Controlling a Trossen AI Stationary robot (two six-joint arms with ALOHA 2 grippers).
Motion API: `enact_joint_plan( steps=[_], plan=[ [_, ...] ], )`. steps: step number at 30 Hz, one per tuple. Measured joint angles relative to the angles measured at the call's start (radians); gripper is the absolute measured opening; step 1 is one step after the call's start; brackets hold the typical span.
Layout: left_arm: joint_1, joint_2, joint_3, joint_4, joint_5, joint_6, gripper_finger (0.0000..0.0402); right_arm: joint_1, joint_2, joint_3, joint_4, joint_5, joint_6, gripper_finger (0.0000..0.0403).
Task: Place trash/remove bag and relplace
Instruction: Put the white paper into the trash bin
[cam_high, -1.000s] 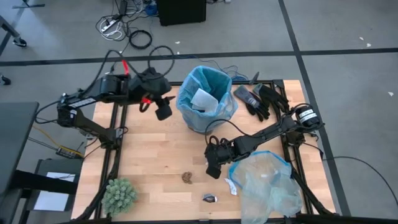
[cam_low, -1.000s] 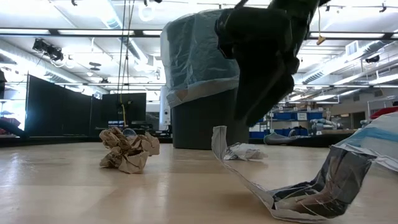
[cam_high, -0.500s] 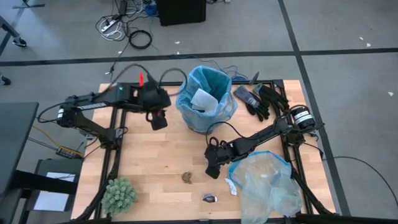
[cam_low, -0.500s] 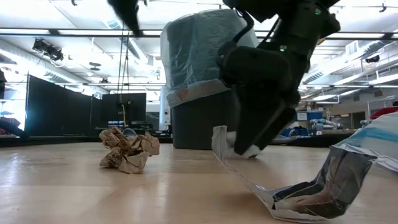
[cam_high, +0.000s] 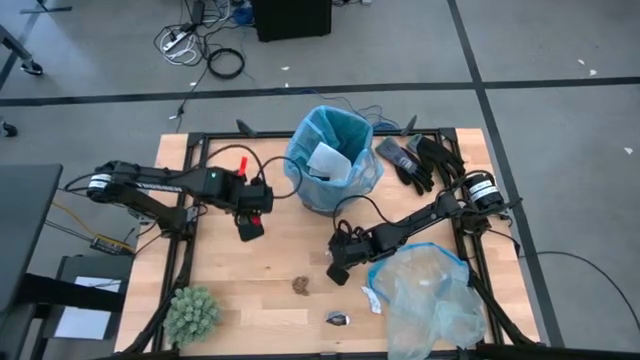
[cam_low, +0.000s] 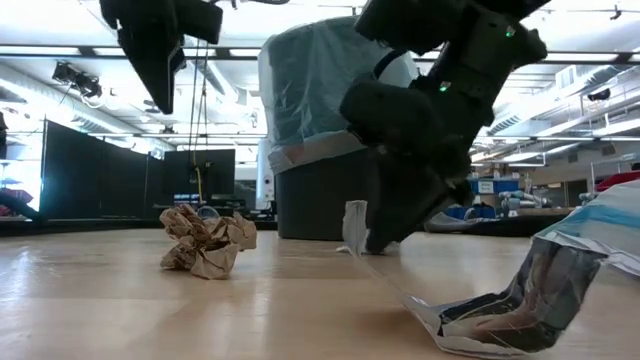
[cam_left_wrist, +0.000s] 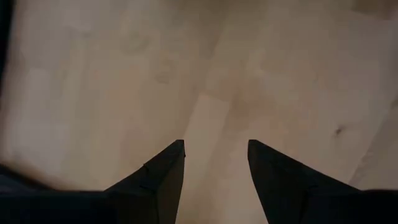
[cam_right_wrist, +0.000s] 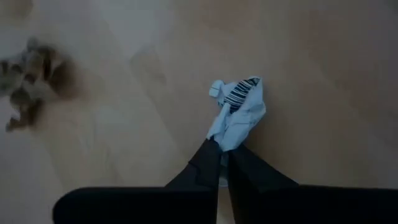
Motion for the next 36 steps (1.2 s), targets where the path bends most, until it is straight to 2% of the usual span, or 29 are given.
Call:
enact_joint_plan(
  steps=[3, 7, 14, 16, 20, 22, 28, 32, 36],
  plan=[
    [-0.012, 0.0, -0.036, 0.106, 0.032, -0.008, 0.0186, -0.007, -0.046, -0.001, -0.003, -0.03, 0.008, 0.0004],
    [-0.023, 0.0, -0.057, 0.2, 0.092, -0.031, 0.0186, -0.002, -0.122, 0.009, -0.021, -0.013, 0.014, 0.0002],
    [-0.062, 0.0, -0.013, 0.221, 0.091, 0.013, 0.0186, 0.019, -0.251, 0.057, -0.06, 0.06, -0.028, 0.0001],
    [-0.083, -0.005, 0.025, 0.221, 0.06, 0.057, 0.0186, 0.026, -0.289, 0.086, -0.047, 0.077, -0.09, 0.0001],
    [-0.105, -0.008, 0.106, 0.22, -0.041, 0.139, 0.0186, 0.049, -0.351, 0.121, 0.07, 0.084, -0.358, 0.0],
    [-0.105, -0.008, 0.14, 0.221, -0.071, 0.171, 0.0186, 0.051, -0.386, 0.138, 0.138, 0.111, -0.438, 0.0],
    [-0.105, -0.008, 0.169, 0.267, -0.117, 0.154, 0.0186, -0.006, -0.489, 0.176, 0.173, 0.321, -0.608, 0.0],
    [-0.105, -0.008, 0.168, 0.319, -0.133, 0.114, 0.0185, -0.071, -0.547, 0.179, 0.159, 0.333, -0.716, 0.0],
    [-0.105, -0.008, 0.167, 0.322, -0.136, 0.079, 0.0177, -0.148, -0.574, 0.179, 0.142, 0.33, -0.749, 0.0]
  ],
)
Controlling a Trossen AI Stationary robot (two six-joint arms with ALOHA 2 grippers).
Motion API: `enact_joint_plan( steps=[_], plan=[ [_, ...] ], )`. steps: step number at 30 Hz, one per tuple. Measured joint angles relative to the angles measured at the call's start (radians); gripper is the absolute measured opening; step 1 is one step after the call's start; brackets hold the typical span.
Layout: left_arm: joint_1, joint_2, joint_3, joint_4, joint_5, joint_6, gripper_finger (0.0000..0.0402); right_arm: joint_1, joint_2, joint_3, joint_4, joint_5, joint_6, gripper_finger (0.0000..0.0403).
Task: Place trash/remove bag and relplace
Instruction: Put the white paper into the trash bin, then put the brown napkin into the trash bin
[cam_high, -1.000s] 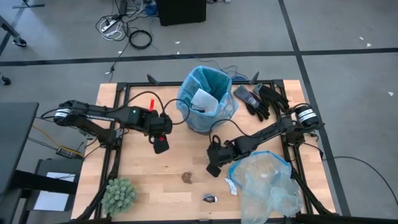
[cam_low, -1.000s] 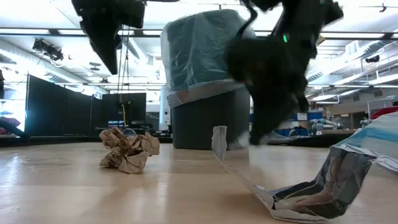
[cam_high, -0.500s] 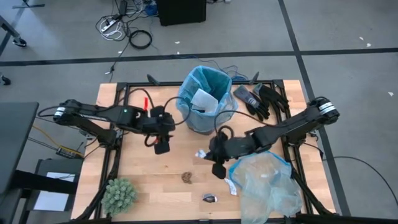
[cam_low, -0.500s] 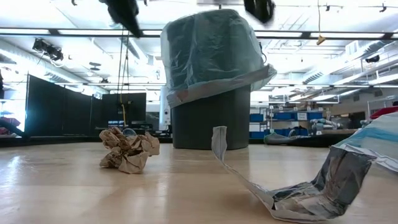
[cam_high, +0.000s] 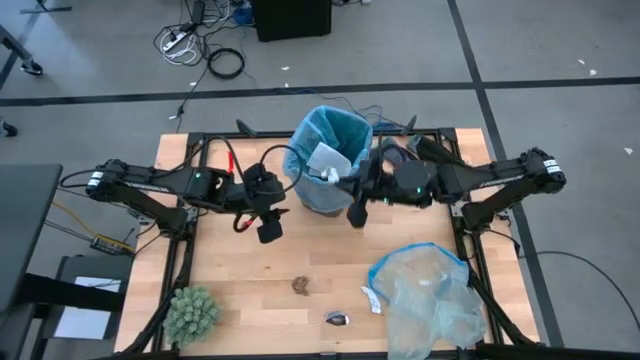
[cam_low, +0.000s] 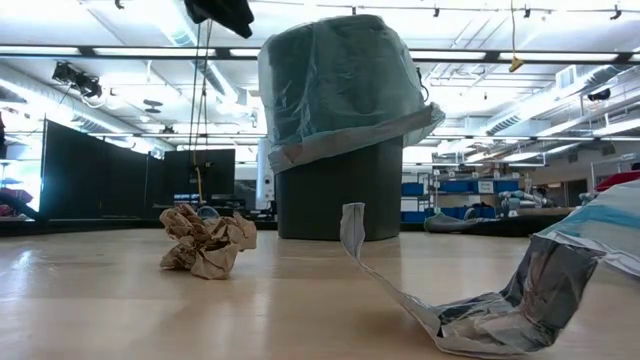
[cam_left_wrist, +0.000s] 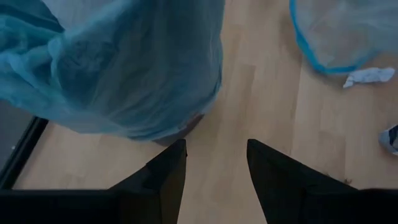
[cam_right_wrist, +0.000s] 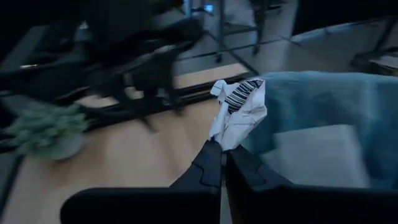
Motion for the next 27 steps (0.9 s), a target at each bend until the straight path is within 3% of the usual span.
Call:
enact_joint_plan(
  steps=[11, 17, 22, 27],
  plan=[
    [-0.027, 0.008, 0.0, -0.094, 0.014, -0.284, 0.0162, -0.155, 0.016, -0.001, -0.011, -0.067, 0.019, 0.0022],
    [-0.083, 0.01, -0.001, -0.102, 0.049, -0.295, 0.0162, -0.162, 0.015, -0.001, -0.013, -0.122, -0.025, 0.0104],
    [-0.132, 0.009, -0.072, -0.004, 0.076, -0.251, 0.0164, -0.17, 0.015, -0.001, -0.007, -0.067, -0.022, 0.0191],
    [-0.15, 0.009, -0.228, 0.165, 0.126, -0.257, 0.0167, -0.146, 0.012, -0.001, 0.092, -0.038, -0.015, 0.0221]
  ],
)
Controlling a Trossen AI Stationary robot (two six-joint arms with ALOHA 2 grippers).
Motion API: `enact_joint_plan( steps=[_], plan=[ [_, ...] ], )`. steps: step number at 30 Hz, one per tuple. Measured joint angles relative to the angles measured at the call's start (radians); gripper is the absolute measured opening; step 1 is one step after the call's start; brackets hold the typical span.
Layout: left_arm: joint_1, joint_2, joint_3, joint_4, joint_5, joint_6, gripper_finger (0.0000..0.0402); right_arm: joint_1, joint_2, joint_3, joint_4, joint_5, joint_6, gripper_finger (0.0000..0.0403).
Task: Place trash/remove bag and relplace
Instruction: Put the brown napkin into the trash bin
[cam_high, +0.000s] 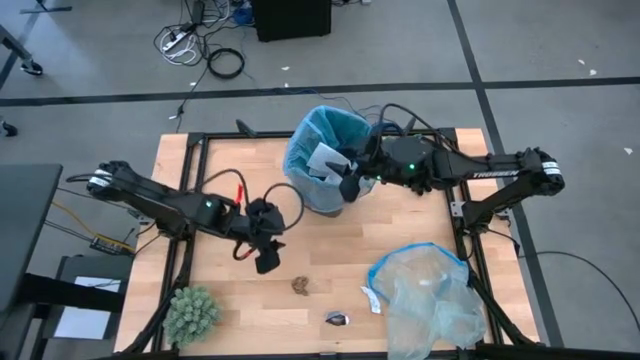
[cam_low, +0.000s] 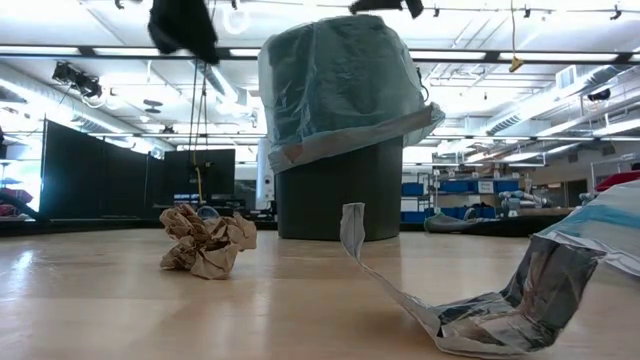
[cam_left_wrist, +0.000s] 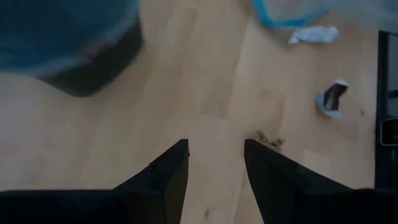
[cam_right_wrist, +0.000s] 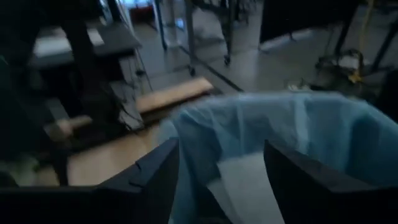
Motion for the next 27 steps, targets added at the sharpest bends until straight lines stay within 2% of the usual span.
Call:
enact_joint_plan(
  steps=[4, 8, 12, 18, 27],
  plan=[
    [0.002, 0.001, -0.137, 0.176, 0.059, -0.086, 0.0168, 0.039, 0.0, 0.0, 0.093, -0.002, -0.054, 0.0204],
    [-0.002, 0.003, -0.251, 0.308, 0.149, -0.145, 0.0168, 0.058, -0.007, 0.0, 0.115, -0.007, -0.071, 0.0184],
    [-0.024, 0.03, -0.327, 0.427, 0.186, -0.134, 0.0168, 0.063, -0.013, 0.0, 0.11, -0.025, -0.048, 0.0175],
    [-0.043, 0.114, -0.371, 0.656, 0.238, -0.071, 0.0171, 0.064, -0.014, 0.0, 0.107, -0.03, -0.032, 0.0173],
    [-0.042, 0.266, -0.378, 0.827, 0.266, -0.029, 0.0194, 0.085, -0.015, 0.0, 0.079, -0.026, 0.022, 0.0167]
  ],
)
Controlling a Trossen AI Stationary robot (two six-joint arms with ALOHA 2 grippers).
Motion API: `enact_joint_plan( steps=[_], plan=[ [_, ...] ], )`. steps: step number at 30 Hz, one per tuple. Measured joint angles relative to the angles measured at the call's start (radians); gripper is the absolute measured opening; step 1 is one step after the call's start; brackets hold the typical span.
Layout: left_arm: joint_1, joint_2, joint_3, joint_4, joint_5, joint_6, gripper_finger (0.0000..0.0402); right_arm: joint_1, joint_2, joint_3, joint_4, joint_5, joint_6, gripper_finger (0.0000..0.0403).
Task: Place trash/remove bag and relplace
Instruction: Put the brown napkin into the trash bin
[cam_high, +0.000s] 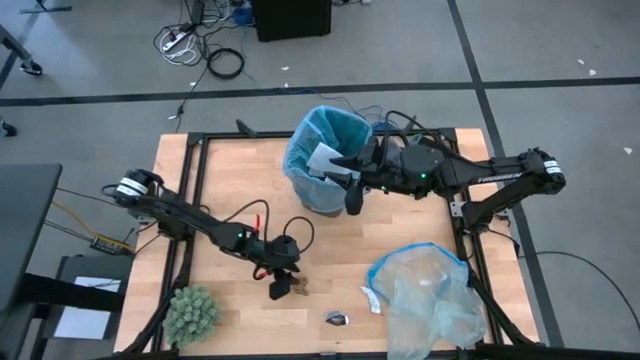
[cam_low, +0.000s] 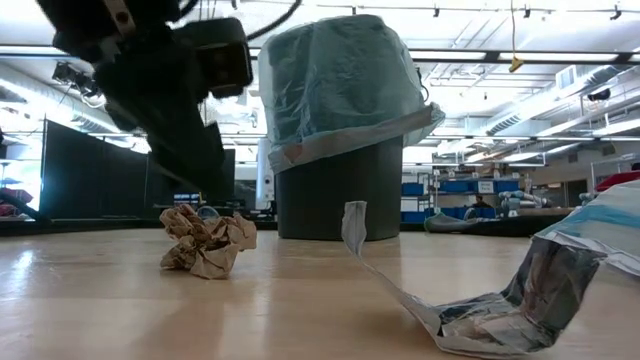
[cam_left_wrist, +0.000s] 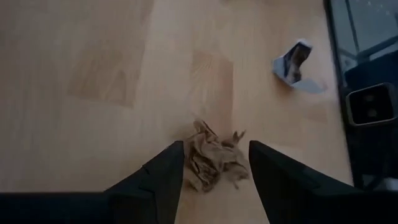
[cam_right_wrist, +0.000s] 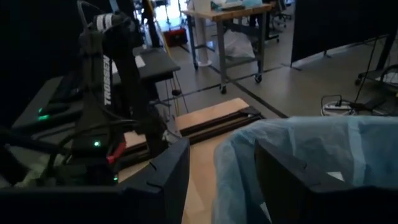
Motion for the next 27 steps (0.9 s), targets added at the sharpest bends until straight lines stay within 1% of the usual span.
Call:
enact_joint_plan(
  steps=[2, 7, 9, 11, 13, 14, 16, 17, 20, 21, 24, 27],
  plan=[
    [0.001, 0.027, 0.0, 0.036, 0.022, 0.021, 0.0197, 0.006, 0.0, 0.0, 0.0, 0.0, 0.0, 0.0166],
    [0.003, 0.124, 0.001, 0.074, 0.027, 0.039, 0.0198, 0.013, 0.0, 0.0, -0.004, 0.006, 0.0, 0.0162],
    [0.005, 0.159, 0.002, 0.109, 0.069, 0.012, 0.0198, 0.014, 0.0, 0.0, -0.005, 0.007, 0.001, 0.0162],
    [0.02, 0.185, 0.003, 0.159, 0.137, -0.007, 0.0198, 0.014, 0.0, 0.0, -0.004, 0.007, 0.001, 0.0162],
    [0.027, 0.19, 0.003, 0.16, 0.155, -0.01, 0.019, 0.014, 0.0, 0.0, -0.003, 0.008, 0.001, 0.0161],
    [0.029, 0.19, 0.003, 0.158, 0.155, -0.01, 0.018, 0.014, 0.0, 0.0, -0.001, 0.007, 0.001, 0.0161],
    [0.033, 0.189, 0.003, 0.15, 0.155, -0.01, 0.0147, 0.017, 0.0, 0.0, -0.001, 0.008, 0.006, 0.0157],
    [0.036, 0.185, 0.003, 0.142, 0.154, -0.01, 0.0124, 0.017, 0.0, 0.0, -0.002, 0.008, 0.012, 0.0155],
    [0.046, 0.182, 0.003, 0.121, 0.164, -0.016, 0.0036, 0.025, 0.0, 0.0, -0.001, 0.008, 0.017, 0.0145],
    [0.051, 0.178, 0.003, 0.11, 0.173, -0.024, 0.002, 0.028, -0.001, 0.0, -0.004, 0.008, 0.017, 0.0141],
    [0.061, 0.167, 0.003, 0.082, 0.186, -0.052, 0.0008, 0.044, -0.009, 0.0, -0.017, -0.011, 0.041, 0.0127],
    [0.064, 0.131, -0.002, 0.037, 0.192, -0.063, 0.0005, 0.06, -0.018, 0.002, -0.083, -0.095, 0.063, 0.0112]
  ],
)
